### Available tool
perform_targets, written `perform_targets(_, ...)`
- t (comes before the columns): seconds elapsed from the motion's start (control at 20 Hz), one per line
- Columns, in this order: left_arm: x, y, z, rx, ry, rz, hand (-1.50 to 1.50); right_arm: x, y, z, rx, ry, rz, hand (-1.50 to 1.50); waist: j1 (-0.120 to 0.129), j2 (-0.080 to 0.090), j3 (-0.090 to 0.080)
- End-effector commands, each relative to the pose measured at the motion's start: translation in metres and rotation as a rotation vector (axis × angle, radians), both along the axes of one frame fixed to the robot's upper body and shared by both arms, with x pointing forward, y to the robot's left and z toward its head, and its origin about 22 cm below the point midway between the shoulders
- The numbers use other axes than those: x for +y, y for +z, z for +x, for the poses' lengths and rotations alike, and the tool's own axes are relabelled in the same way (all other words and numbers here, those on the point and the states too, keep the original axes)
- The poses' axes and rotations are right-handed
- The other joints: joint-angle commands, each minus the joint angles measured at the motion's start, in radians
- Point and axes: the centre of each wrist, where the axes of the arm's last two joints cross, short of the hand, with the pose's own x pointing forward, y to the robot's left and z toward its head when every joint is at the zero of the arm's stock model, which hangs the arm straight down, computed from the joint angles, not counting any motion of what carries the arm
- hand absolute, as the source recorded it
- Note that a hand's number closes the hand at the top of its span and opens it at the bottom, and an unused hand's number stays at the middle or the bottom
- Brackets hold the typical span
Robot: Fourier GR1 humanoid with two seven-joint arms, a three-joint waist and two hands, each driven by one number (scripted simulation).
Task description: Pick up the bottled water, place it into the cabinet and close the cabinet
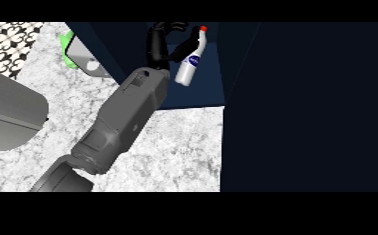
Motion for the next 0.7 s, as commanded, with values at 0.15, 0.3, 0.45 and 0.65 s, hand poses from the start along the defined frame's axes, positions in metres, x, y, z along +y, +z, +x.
perform_targets(0.15,-0.005,0.007,0.000,-0.040,-0.144,-0.131,1.50,0.004,0.020,0.002,0.002,0.001,0.065,-1.50,0.025,-0.014,0.002)
perform_targets(0.3,-0.014,0.009,-0.007,-0.032,-0.163,-0.149,1.50,0.014,0.025,0.001,-0.012,0.017,0.047,-1.50,0.018,-0.022,0.002)
perform_targets(0.45,-0.011,-0.018,-0.026,-0.019,-0.209,-0.174,1.50,0.012,0.033,0.001,-0.028,0.027,0.027,-1.50,0.013,-0.023,0.001)
perform_targets(0.65,-0.016,-0.025,-0.042,0.048,-0.400,-0.311,1.50,0.015,0.036,-0.002,-0.022,0.016,0.019,-1.50,0.022,-0.030,0.000)
